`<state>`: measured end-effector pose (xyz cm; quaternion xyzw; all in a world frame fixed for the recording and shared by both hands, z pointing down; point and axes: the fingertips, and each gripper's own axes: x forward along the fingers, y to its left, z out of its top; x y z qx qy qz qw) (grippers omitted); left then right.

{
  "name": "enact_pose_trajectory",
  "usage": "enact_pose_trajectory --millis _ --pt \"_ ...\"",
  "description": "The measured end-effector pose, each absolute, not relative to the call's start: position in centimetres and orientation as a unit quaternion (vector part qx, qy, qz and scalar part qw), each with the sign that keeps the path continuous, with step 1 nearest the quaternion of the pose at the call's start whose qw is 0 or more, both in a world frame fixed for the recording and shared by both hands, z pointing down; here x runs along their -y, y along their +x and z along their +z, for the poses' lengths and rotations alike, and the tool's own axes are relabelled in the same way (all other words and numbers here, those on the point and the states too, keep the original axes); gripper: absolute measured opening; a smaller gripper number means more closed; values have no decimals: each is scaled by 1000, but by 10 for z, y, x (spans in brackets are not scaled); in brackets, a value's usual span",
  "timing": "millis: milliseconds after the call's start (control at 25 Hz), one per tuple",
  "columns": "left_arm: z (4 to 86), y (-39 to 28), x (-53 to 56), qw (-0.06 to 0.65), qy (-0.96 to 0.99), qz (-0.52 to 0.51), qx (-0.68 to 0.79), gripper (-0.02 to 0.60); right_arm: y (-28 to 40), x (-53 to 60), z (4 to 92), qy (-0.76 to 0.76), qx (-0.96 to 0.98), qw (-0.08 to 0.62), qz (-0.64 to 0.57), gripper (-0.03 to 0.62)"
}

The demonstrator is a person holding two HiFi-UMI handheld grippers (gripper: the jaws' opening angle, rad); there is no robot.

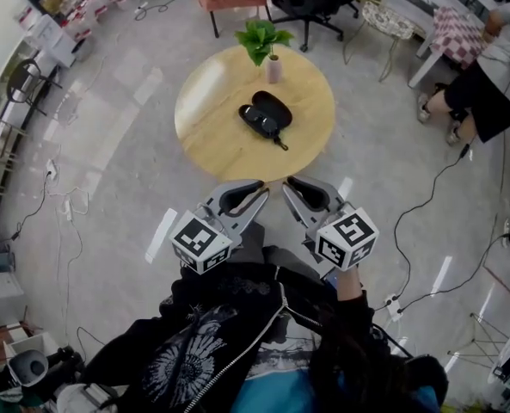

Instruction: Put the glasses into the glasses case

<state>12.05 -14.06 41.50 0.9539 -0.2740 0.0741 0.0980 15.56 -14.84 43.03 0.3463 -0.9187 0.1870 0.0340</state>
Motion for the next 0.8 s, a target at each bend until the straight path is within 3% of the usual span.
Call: enact_pose_trajectory --millis 480,800 --pt "420 110 93 98 950 101 280 52 140 105 438 334 920 19 203 67" --pt "423 64 66 104 948 102 282 52 98 78 448 337 916 34 212 67"
